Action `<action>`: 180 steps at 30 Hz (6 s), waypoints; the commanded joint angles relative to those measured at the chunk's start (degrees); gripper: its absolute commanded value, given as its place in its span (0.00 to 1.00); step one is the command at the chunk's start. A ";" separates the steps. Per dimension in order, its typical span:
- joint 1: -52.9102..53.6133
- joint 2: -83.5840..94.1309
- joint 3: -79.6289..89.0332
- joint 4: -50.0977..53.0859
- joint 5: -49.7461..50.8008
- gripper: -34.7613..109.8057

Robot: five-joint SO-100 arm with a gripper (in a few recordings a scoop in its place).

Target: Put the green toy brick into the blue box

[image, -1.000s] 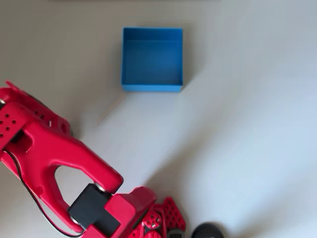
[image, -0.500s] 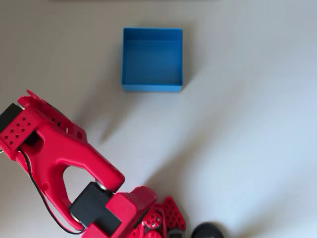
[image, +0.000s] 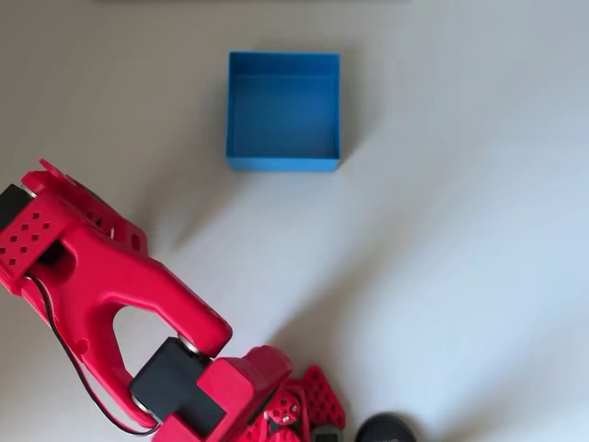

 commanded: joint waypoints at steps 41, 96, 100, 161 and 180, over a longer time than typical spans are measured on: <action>-0.35 -8.53 -7.12 -3.60 4.92 0.24; 39.73 20.21 4.92 -29.44 18.54 0.24; 43.51 20.39 6.15 -29.88 19.07 0.24; 44.82 8.70 -3.87 -17.23 34.98 0.24; 43.51 50.27 20.13 -24.70 40.25 0.24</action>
